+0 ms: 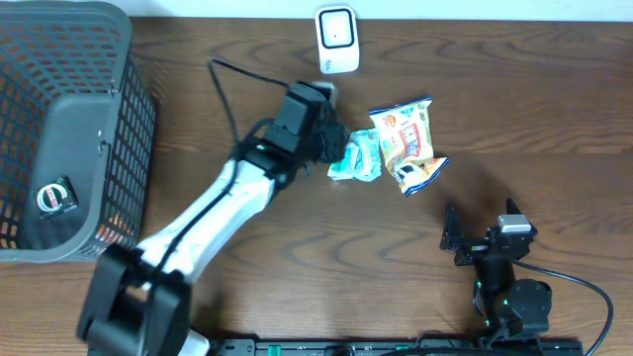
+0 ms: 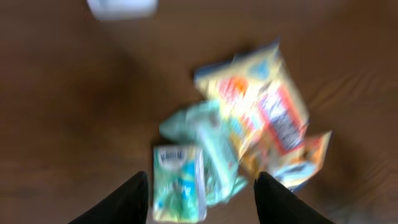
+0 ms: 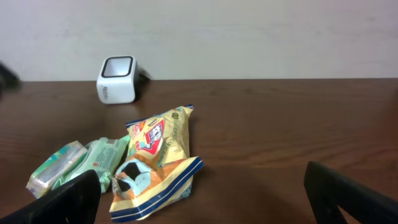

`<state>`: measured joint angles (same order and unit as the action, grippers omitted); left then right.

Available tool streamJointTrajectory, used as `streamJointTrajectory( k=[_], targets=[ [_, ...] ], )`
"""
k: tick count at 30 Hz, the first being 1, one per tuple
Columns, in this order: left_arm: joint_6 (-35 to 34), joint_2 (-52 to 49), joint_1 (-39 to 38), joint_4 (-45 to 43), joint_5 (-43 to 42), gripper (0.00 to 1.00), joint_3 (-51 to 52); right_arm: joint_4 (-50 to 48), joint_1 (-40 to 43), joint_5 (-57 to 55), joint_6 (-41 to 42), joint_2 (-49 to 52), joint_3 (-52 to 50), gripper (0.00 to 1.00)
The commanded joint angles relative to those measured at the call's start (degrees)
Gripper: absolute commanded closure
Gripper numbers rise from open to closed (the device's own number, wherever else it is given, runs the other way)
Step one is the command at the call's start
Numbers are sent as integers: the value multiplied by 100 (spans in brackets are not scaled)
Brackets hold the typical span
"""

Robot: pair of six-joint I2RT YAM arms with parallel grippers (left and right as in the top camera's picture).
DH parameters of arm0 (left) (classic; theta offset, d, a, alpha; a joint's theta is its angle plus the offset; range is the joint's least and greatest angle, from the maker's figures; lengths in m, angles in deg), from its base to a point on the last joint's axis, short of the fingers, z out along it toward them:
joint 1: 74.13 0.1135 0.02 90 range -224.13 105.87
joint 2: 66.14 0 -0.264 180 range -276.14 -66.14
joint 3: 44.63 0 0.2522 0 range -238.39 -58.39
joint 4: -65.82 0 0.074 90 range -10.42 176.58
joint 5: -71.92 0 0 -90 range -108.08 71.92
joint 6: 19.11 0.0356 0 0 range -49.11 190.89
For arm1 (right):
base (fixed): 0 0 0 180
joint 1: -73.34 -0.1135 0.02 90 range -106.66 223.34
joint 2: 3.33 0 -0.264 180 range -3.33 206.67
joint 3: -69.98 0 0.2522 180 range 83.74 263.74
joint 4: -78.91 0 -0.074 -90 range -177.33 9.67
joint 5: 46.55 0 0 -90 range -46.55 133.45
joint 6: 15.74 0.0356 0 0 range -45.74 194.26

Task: Scan the item barcode
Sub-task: 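Lift the tissue pack to the scanner and release it beside the packets, then return the left gripper into the basket above the remaining items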

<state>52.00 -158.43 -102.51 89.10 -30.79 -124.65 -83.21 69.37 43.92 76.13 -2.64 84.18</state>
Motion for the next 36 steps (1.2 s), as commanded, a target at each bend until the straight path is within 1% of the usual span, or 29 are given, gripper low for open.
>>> streamJointTrajectory(
  k=[1, 6, 12, 14, 16, 21, 26, 32, 34, 36],
  targets=[
    [155, 831, 354, -153, 85, 42, -223, 20, 33, -9, -66, -31, -13, 1],
    [155, 1836, 1150, -413, 361, 36, -223, 22, 33, -9, -68, -31, -13, 1],
    [153, 2800, 2457, -791, 411, 34, -223, 20, 33, -9, -68, -31, -13, 1],
    [155, 2983, 2879, -787, 660, 30, -223, 20, 33, -9, -68, -31, -13, 1],
    [153, 3088, 3294, -713, 1001, 30, -223, 20, 33, -9, -66, -31, -13, 1],
    [151, 3086, 4262, -393, 1672, 30, -223, 20, 35, -9, -66, -31, -13, 1],
    [151, 2846, 4983, -105, 2433, 29, -223, 20, 35, -9, -68, -31, -13, 1],
    [153, 2371, 5497, 658, 2616, 29, -223, 20, 35, -9, -68, -31, -13, 1],
    [151, 2162, 5598, 887, 2846, 29, -223, 20, 33, -9, -68, -31, -13, 1],
    [155, 1923, 5678, 1056, 3287, 29, -223, 20, 33, -7, -68, -31, -13, 1]
  ],
)
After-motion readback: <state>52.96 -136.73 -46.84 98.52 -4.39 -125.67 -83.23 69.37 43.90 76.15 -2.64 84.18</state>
